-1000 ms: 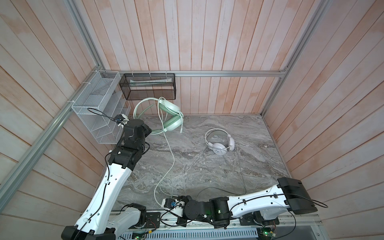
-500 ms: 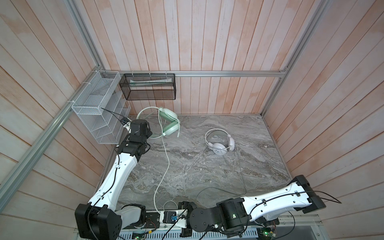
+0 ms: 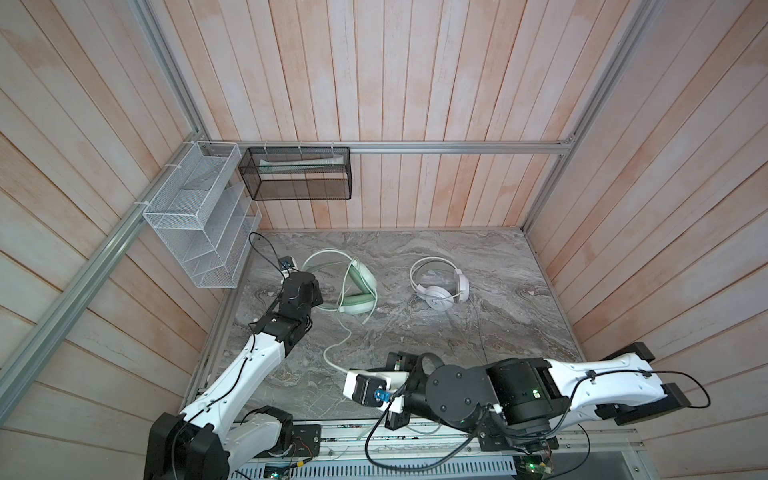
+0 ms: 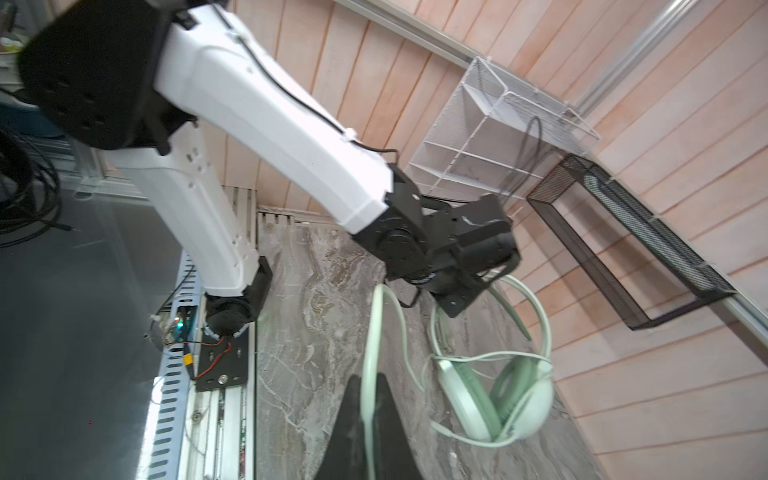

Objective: Wrap the headphones
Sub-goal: 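Carry the cable over the headset with the right gripper while the left lowers it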

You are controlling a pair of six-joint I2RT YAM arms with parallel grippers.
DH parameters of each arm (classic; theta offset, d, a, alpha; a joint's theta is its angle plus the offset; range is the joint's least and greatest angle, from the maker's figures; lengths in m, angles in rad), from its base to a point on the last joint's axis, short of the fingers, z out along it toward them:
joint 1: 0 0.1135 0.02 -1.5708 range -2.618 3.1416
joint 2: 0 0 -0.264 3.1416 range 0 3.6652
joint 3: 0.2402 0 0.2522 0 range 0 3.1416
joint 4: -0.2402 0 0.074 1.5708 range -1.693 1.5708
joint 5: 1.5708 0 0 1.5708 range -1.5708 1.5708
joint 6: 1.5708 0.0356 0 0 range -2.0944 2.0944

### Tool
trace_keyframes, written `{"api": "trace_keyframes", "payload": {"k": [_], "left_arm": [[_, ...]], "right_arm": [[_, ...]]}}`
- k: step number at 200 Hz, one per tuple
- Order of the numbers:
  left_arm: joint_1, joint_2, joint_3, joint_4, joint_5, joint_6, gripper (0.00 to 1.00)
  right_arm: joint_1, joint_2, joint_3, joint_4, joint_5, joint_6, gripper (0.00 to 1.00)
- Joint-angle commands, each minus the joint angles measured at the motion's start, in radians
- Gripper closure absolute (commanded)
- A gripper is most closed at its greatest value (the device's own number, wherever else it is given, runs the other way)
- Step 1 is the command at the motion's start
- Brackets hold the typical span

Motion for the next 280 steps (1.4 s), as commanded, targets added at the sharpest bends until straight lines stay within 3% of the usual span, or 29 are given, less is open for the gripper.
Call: {"api": "trace_keyframes", "payload": {"k": [1,87,191,280], "left_arm": [[-0.045,-0.111,-0.040,0.146,-0.049,0.125,1.00],[-0.175,-0.333,-0.162,0.051,-0.051,0.378,1.00],[-0.211,-0.595,-0.200,-0.090,0.034,0.414,1.00],[-0.211,-0.742,-0.139,-0.126,0.106,0.425,1.00]], "right_arm": [[-0.045,-0.037,0.077,-0.093,0.047,-0.064,1.00],[-0.256,-0.063,0.160,-0.089,0.016,-0.164,1.00],[-0.614,0.011,0.246,-0.061,-0.154,-0.179,1.00],[-0.868,0.030,0.168,0.062,-0.286,-0.058,1.00]]}}
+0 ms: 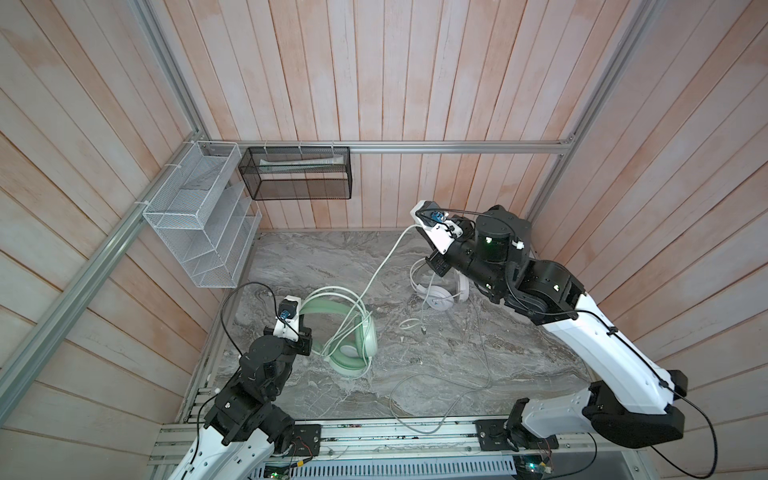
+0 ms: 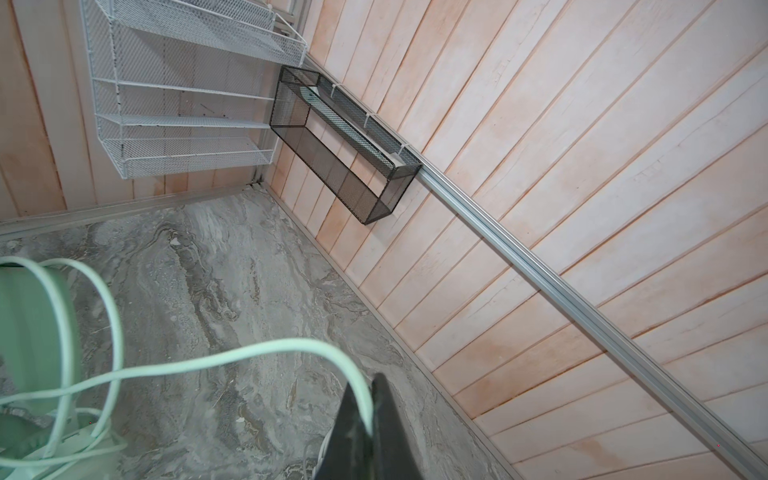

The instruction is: Wrap the headphones

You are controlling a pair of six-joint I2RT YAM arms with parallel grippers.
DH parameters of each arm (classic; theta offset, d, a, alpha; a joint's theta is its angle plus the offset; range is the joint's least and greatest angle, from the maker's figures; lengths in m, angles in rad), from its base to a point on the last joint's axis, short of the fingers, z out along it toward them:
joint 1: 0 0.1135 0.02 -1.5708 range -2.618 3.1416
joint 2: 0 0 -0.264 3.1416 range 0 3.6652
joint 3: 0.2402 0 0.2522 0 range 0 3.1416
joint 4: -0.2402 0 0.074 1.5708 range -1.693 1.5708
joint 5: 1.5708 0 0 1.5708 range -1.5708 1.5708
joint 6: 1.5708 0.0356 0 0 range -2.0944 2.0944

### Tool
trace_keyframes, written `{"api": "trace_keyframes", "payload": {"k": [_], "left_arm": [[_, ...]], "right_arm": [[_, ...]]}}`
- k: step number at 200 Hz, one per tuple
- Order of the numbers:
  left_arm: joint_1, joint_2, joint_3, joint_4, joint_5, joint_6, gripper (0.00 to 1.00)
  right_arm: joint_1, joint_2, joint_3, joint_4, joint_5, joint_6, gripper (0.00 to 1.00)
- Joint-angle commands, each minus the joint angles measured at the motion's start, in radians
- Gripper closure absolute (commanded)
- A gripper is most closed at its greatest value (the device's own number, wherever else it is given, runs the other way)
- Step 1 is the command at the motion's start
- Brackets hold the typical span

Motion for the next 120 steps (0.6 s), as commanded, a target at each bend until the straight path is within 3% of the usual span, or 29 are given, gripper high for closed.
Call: {"api": "trace_keyframes", "payload": {"k": [1,55,120], "left_arm": [[-0.003,-0.036,0.069,0.052,0.039,-0.025,1.00],[-0.003,-0.042,0.124,0.066,0.084,-0.068,1.00],[-0.003,-0.010,0.184,0.053,0.049,-0.112,1.00]], "right_arm": [[-0.054,-0.014,-0.030,0.086,-0.040,0.065,1.00],[-0.127,-0.033,-0.104,0.141,-0.054,0.126,1.00],[-0.224,-0.149,-0.231,0.284,-0.058,0.205,1.00]]}}
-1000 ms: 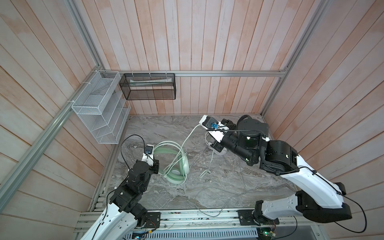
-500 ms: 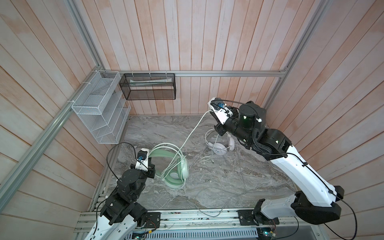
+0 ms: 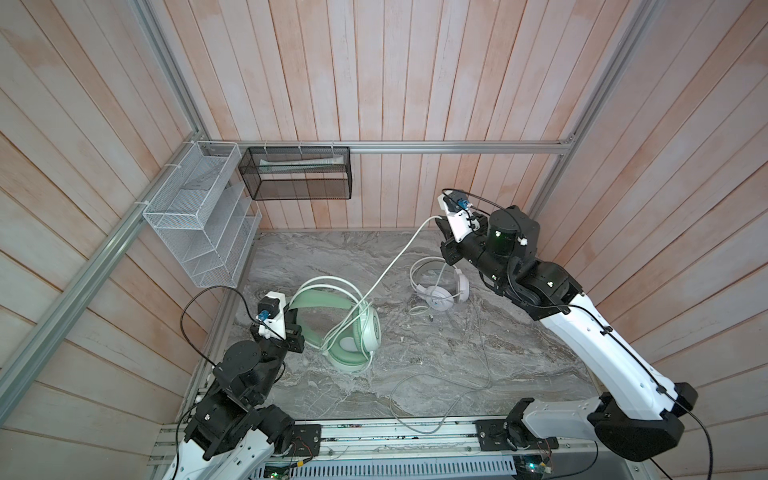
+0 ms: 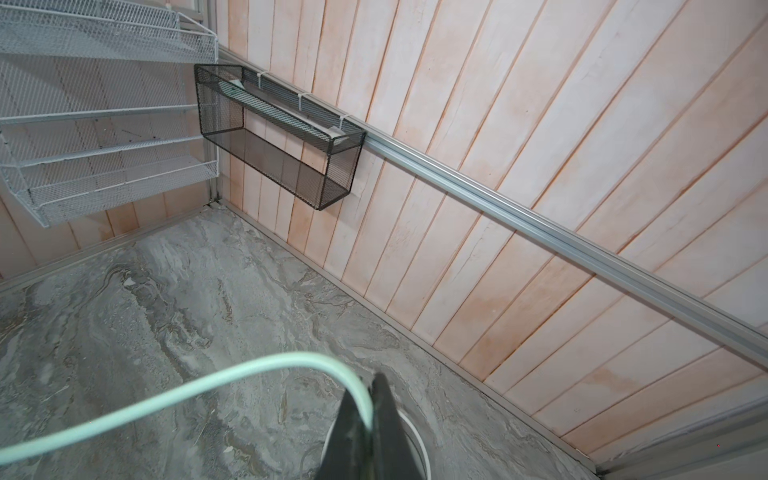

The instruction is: Wrap the headphones

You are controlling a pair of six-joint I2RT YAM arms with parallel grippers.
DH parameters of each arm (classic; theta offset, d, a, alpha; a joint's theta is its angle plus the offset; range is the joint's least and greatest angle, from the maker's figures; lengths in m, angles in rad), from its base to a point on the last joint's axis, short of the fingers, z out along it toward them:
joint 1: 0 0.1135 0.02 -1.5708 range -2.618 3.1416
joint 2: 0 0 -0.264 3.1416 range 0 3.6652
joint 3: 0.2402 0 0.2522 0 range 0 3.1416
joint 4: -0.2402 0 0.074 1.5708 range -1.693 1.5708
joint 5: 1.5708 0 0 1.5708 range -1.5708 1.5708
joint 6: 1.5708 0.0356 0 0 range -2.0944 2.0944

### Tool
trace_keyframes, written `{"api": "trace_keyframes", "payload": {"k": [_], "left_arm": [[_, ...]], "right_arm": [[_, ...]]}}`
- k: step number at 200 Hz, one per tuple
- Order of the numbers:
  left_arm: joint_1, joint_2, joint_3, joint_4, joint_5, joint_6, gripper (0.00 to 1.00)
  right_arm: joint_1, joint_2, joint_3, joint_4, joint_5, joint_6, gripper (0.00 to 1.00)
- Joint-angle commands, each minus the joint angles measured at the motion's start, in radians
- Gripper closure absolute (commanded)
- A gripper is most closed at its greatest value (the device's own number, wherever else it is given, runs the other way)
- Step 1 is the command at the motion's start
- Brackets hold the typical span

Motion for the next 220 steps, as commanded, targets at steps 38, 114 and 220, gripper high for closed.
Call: {"api": "trace_keyframes", "payload": {"k": [38,114,220], "left_arm": [[-0.003,0.002,0.069,0.076,0.008,-0.131,1.00],[-0.003,0.068,0.244,0.052,0.121,-0.365,1.00],[-0.003,0.143,0.374,0.068,0.186,-0.703,1.00]], "right_arm": [[-0.045,-0.060,-0.083,0.098,-0.061,0.081,1.00],[-0.045,-0.007,-0.183,0.145,-0.180,0.153,1.00],[-0.042,0.058,-0.386,0.335,-0.370,0.318,1.00]]}}
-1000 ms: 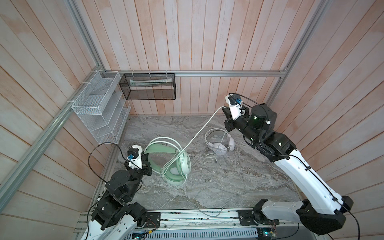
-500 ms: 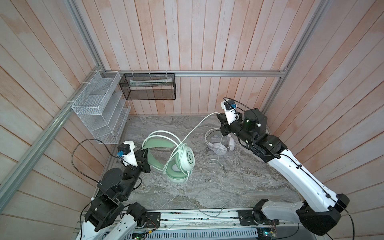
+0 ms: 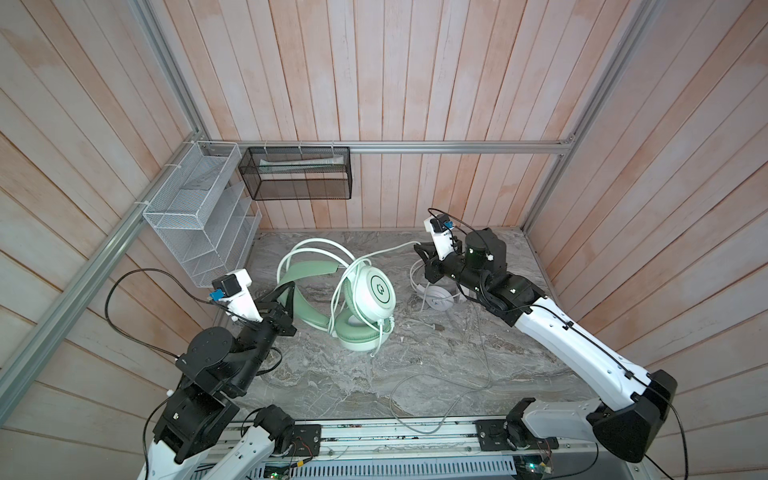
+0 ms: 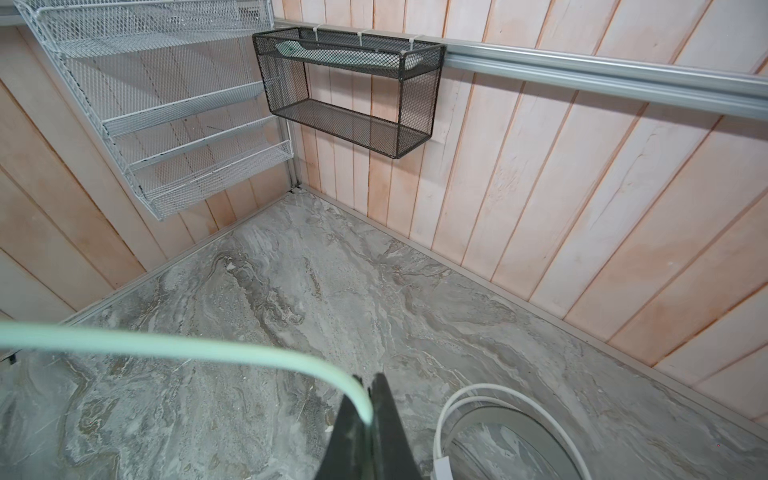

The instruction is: Wrap the headphones

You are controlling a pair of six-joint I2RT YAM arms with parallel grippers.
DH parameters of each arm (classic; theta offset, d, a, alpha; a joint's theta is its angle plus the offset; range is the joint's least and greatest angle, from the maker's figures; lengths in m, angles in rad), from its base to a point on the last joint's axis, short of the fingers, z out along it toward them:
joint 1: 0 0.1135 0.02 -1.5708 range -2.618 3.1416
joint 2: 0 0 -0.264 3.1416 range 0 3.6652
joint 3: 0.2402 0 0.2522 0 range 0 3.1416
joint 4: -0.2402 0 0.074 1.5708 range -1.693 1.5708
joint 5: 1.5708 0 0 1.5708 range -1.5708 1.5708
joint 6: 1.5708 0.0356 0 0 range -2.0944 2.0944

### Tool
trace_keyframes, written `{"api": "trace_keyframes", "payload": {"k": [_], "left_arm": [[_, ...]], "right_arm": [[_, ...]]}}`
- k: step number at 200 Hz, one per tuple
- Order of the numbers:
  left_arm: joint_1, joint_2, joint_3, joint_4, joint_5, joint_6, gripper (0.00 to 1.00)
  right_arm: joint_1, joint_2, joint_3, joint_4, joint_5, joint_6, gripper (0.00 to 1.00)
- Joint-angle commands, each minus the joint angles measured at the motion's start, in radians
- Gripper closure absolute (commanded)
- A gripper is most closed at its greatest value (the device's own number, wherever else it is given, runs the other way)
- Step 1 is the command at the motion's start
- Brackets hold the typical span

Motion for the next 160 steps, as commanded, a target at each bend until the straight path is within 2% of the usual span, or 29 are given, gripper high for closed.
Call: {"api": "trace_keyframes", "payload": {"k": [1,39,69,115,141,160], "left_arm": [[-0.003,-0.010,0.059,0.145,0.070,-0.180,1.00],[-0.003,0.008,0.043,0.174,0.093,-0.277,1.00],[-0.003,0.015,0.026,0.191,0.070,-0.329,1.00],[-0.003,0.057,0.025,0.225,0.053,-0.401,1.00],[-0.003,0.085,0.035,0.242,0.045,-0.426,1.00],[-0.003,0.099,0.044,0.247,0.027,-0.442,1.00]], "right_arm": [[0.000,0.025,-0.051,0.080,-0.073,0.078,1.00],[0.055,0.024,-0.124,0.192,-0.113,0.108,1.00],[0.136,0.029,-0.185,0.266,-0.094,0.103,1.00],[0.191,0.030,-0.315,0.455,-0.138,0.181,1.00],[0.220,0.036,-0.366,0.538,-0.155,0.221,0.96],[0.234,0.037,-0.400,0.580,-0.158,0.244,0.90]]}}
